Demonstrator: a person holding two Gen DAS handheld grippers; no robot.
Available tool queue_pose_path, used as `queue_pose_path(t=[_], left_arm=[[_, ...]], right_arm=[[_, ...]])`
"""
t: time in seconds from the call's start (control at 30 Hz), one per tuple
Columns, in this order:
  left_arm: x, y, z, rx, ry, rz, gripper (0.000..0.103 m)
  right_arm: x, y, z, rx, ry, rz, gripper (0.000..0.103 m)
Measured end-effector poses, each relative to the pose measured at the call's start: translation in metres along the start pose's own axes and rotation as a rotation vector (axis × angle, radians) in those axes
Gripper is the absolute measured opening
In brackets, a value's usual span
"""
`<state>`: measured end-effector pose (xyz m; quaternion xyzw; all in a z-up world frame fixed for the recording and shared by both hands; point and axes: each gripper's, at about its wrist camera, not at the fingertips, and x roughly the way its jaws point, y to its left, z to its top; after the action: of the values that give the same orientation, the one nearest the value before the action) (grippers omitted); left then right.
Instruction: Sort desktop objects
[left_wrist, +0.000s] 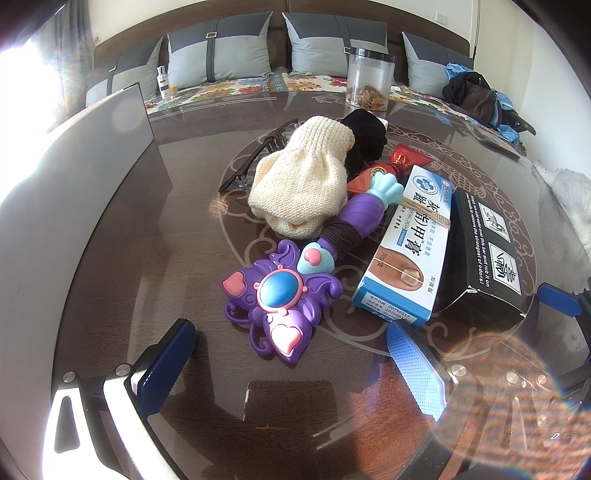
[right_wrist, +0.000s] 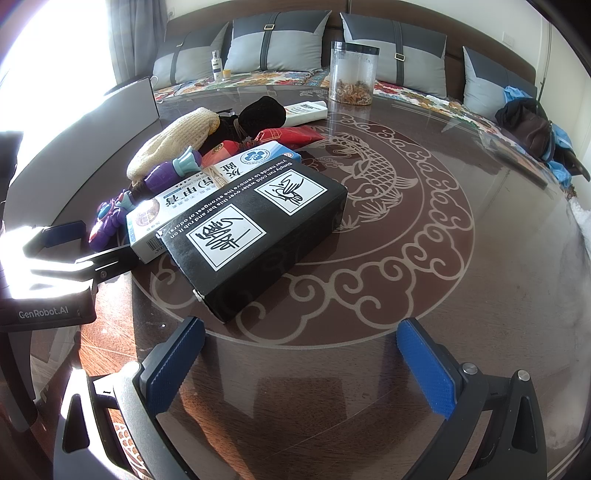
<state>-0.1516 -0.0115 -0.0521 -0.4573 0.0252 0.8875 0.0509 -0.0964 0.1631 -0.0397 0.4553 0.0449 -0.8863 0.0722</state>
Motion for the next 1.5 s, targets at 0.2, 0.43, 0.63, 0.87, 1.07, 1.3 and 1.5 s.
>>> queue_pose_path(t=[0.2, 0.43, 0.63, 0.87, 1.07, 1.3, 1.5], left_arm=[[0.000, 0.000, 0.000, 0.000, 0.000, 0.000, 0.103], [0.000, 0.000, 0.000, 0.000, 0.000, 0.000, 0.103], [-0.015, 0.008, -0.018, 0.070, 0.061, -0.044, 0.103], [-0.037, 0.022, -0.050, 0.067, 0.031, -0.045, 0.103], [-0.043, 0.028, -0.056, 0.080, 0.095, -0.048, 0.103], [-0.038, 0.035, -0.024, 0.084, 0.078, -0.094, 0.103], [-0.005, 0.018, 0.033, 0.173, 0.067, -0.125, 0.103]], right_arm=[[0.000, 0.000, 0.000, 0.000, 0.000, 0.000, 0.103], [0.000, 0.000, 0.000, 0.000, 0.000, 0.000, 0.103], [-0.008, -0.004, -0.009, -0.020, 0.017, 0.014, 0.103], [-0.021, -0.018, 0.025, 0.264, 0.002, 0.236, 0.103], [0.026, -0.001, 0.078, 0.393, 0.100, 0.179, 0.093], [0.003, -0.022, 0.047, 0.308, 0.068, 0.158, 0.064], [-0.033, -0.036, 0.001, 0.235, 0.076, 0.145, 0.062]])
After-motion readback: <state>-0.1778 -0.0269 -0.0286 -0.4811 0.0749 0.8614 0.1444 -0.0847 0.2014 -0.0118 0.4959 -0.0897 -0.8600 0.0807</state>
